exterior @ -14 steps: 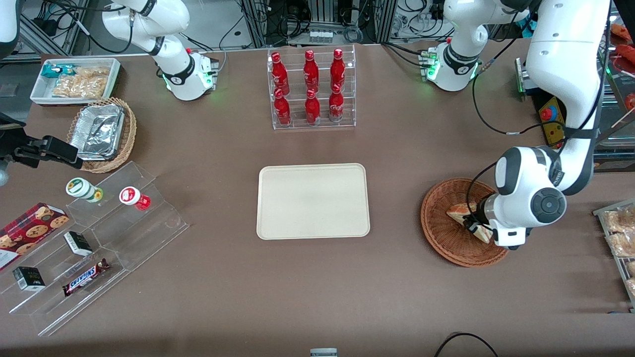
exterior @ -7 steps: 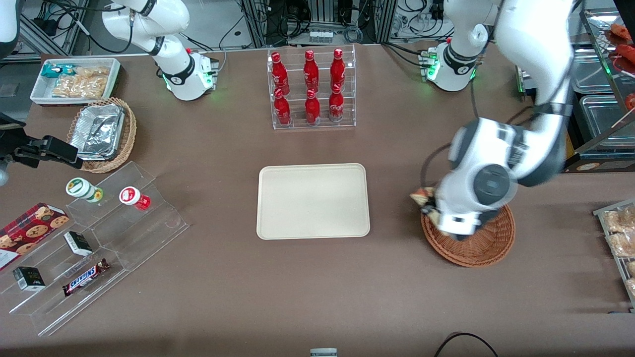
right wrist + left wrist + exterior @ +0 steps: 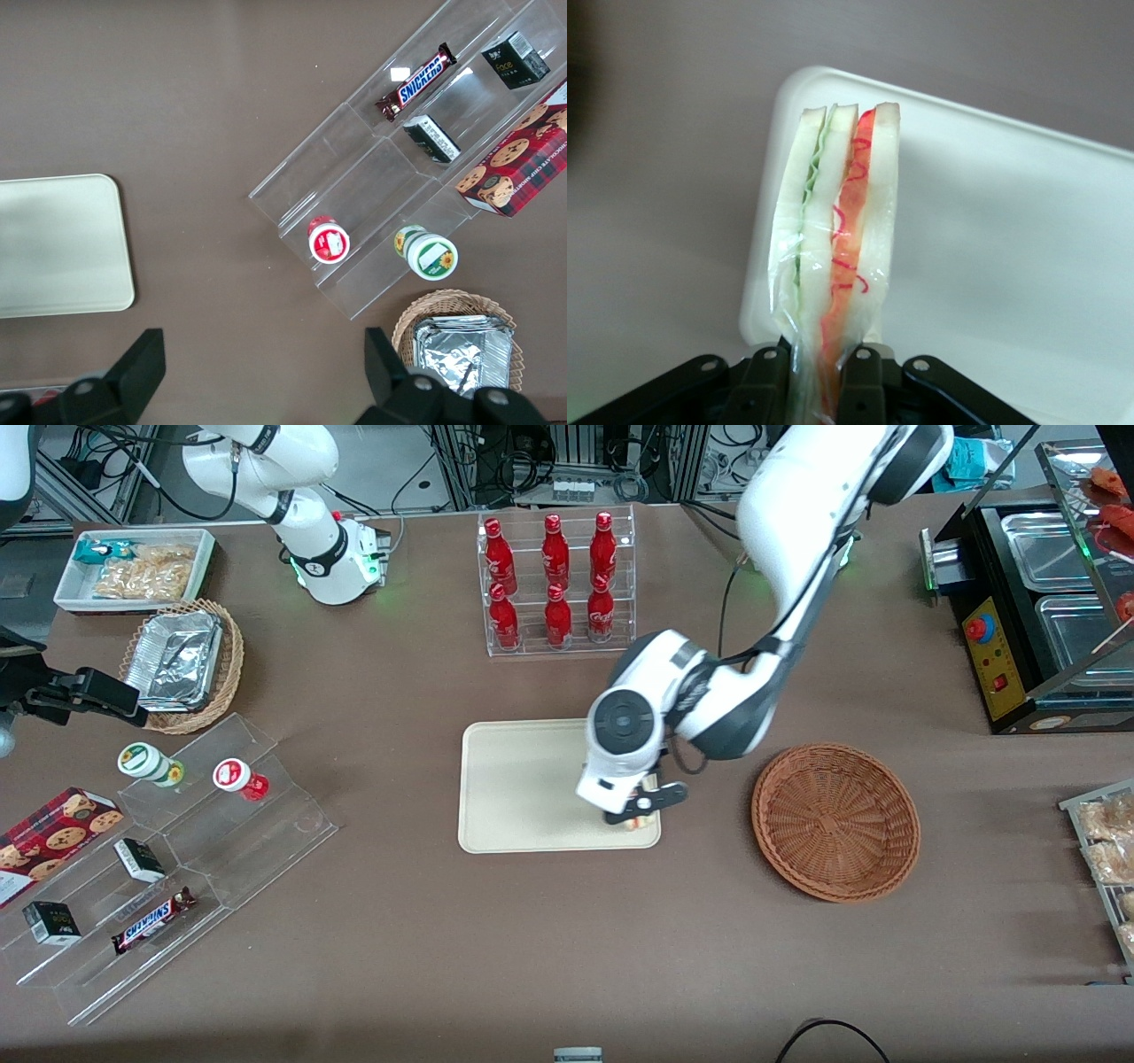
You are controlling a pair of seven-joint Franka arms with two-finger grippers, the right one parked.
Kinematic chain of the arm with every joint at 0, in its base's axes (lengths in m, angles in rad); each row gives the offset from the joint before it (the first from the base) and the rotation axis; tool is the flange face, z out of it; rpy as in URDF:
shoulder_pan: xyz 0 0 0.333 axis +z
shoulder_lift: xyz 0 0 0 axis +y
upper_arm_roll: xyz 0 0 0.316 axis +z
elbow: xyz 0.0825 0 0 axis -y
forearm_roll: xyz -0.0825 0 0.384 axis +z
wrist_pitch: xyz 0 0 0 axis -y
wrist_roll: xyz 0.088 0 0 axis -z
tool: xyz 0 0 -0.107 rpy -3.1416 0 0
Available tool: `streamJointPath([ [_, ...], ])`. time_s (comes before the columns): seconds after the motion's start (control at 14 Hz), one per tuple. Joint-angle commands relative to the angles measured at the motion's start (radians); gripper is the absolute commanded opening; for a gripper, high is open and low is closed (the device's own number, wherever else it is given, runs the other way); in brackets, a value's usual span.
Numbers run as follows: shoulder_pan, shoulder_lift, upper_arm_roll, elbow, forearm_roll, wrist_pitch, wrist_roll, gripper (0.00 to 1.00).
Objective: Place sandwich from basket to tray
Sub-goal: 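Lift the sandwich and carry it over the cream tray, then lower the sandwich onto the tray and open the left gripper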
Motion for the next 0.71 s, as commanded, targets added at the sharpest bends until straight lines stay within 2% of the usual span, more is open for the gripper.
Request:
streamJointPath([
  [0.0, -0.029, 0.096, -0.046, 0.091, -0.001, 0.05, 0.017, 0.22],
  [0.29, -0.084, 0.139, -0.046, 0.091, 0.01, 0.074, 0.165, 0.22],
  [0.5, -0.095, 0.161, -0.046, 0.09, 0.03, 0.094, 0.166, 0.23],
  [0.64, -0.098, 0.17, -0.046, 0.09, 0.032, 0.095, 0.161, 0.28],
])
